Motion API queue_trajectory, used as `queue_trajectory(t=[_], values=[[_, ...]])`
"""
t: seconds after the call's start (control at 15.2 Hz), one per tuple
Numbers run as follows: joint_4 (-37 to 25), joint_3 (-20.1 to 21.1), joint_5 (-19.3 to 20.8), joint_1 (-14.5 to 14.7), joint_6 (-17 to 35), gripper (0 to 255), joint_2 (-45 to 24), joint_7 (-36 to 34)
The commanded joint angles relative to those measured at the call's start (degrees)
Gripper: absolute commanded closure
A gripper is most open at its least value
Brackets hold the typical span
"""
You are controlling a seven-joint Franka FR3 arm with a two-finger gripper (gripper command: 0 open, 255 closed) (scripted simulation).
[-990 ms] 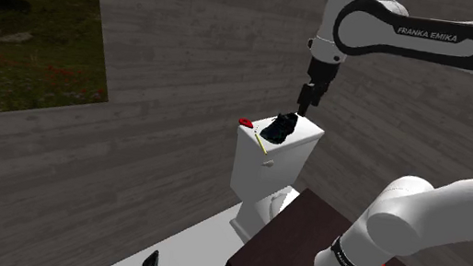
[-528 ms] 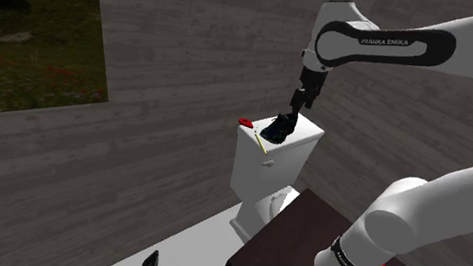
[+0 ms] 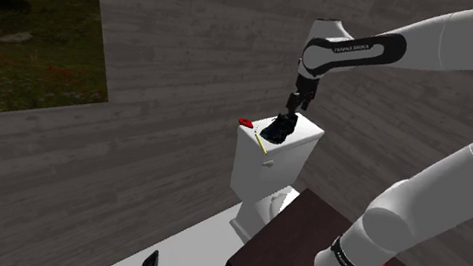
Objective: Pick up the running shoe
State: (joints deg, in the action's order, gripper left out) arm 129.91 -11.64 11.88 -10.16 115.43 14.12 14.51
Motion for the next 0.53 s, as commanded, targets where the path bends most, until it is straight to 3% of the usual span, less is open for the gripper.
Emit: queue_trajectory(t=[0.0, 0.46], values=[[-1.37, -1.23, -0.08, -0.71, 2.37, 0, -3.35, 0.87], [-9.18, -4.94, -2.65, -3.42, 8.86, 0, -16.65, 4.96]])
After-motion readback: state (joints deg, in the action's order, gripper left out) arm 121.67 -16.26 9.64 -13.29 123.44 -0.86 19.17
